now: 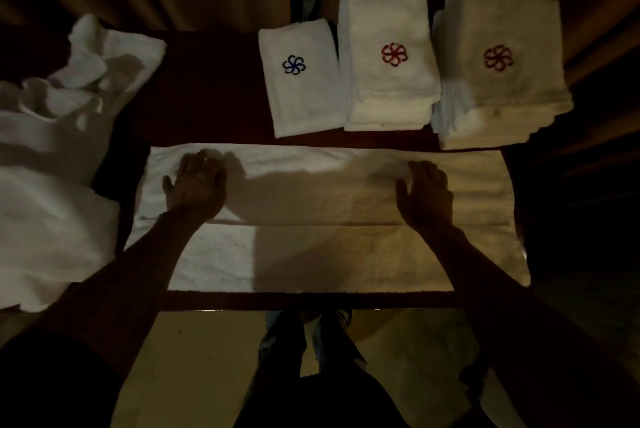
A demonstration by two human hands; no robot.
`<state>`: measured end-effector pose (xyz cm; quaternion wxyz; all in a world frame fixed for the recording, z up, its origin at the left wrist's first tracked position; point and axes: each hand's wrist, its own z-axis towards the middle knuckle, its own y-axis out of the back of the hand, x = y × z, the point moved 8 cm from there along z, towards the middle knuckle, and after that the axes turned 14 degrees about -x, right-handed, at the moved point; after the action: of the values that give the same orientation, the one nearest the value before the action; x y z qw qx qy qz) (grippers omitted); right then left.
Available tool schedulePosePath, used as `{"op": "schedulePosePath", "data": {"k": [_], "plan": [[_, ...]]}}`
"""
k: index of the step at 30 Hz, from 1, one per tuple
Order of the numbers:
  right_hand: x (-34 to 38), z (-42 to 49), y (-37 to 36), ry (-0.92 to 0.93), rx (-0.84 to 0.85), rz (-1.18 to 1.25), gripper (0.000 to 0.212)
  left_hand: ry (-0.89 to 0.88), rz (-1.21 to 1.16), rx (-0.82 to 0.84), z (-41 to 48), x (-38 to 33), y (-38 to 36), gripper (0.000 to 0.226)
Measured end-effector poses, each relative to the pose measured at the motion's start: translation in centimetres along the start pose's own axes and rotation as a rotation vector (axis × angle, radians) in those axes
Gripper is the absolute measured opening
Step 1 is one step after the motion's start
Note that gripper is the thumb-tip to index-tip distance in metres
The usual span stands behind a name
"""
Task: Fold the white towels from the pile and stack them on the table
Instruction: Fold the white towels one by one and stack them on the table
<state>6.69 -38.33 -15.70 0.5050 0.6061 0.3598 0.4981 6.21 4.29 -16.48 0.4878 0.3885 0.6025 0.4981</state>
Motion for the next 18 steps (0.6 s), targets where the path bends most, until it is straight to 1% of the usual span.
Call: {"op": "schedulePosePath", "data": {"k": [3, 6, 10, 14, 18], "plan": [[-1.2, 1.0, -0.3, -0.003, 0.025, -0.074, 0.051, -0.033, 0.000, -0.019, 0.9, 0.4, -0.1, 0.041], [-2.3, 1.7, -0.9, -0.044, 0.115, -0.029, 0.050, -0.008, 0.017, -0.036, 1.5, 0.7, -0.1, 0.039], [-2.3, 2.6, -0.4, 0.030, 0.078, -0.008, 0.049, 0.009, 0.043, 0.011, 1.9, 0.3, 0.1, 0.036], [-2.2, 2.8, -1.2, 0.008, 0.169, -0.023, 0.054, -0.026, 0.101, 0.018, 2.3, 0.0, 0.9, 0.045], [-2.0, 3.0, -0.9, 0.014, 0.163, -0.017, 0.044, -0.019, 0.142, 0.000, 2.9, -0.5, 1.6, 0.055]]}}
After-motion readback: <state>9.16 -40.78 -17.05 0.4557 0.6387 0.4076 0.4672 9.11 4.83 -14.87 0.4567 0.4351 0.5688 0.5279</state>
